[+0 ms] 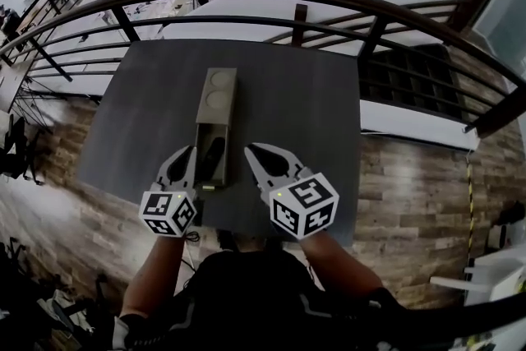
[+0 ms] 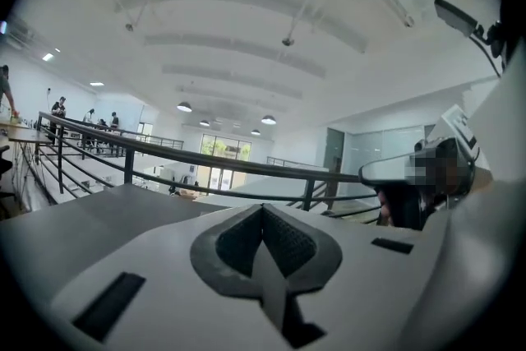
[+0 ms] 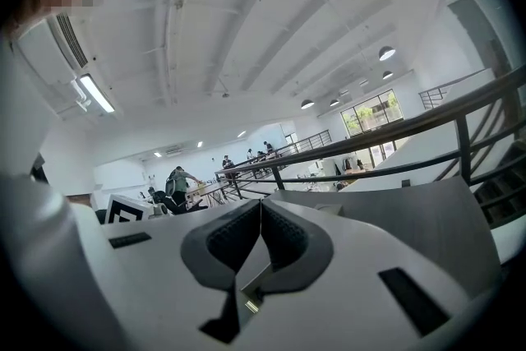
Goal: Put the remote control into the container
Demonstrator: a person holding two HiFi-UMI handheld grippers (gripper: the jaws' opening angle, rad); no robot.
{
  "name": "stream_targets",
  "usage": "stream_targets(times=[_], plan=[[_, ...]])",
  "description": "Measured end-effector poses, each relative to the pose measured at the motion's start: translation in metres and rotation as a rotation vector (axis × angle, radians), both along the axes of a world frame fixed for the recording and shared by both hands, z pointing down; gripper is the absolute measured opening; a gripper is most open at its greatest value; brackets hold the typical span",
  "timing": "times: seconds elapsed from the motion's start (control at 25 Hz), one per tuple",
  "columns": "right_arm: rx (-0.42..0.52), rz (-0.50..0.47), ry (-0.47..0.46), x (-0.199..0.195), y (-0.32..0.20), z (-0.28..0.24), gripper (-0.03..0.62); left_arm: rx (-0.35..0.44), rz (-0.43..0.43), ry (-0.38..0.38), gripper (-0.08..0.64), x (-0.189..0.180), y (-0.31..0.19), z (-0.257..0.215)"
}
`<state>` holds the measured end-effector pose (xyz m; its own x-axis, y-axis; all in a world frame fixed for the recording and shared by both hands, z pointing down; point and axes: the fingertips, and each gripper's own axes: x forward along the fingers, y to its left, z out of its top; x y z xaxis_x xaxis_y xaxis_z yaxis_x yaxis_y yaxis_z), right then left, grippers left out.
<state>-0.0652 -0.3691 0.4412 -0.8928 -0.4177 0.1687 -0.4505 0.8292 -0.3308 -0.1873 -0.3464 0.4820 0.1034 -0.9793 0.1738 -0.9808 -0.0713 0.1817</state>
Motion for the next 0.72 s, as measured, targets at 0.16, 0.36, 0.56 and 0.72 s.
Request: stream_targets(times=[0.16,0.36,0.56,0.72], plan=[[0.005,-0.038,-0.018,0.005,0.003,-0.005,0.002,0.036,-0.008,0.004,0.008,0.015,0.012,-0.017],[0.002,-0.080,-0.032,0.005,0.002,-0.007,0.002,0.066,-0.028,-0.015,0.008,0.030,0.017,-0.035],[0.002,-0.086,-0.024,0.003,0.007,-0.005,0.002,0.074,-0.010,-0.024,0.008,0.038,0.026,-0.045],[0.020,-0.079,-0.024,-0.007,0.018,-0.010,0.002,0.084,0.010,-0.006,0.008,0.033,0.039,-0.047]])
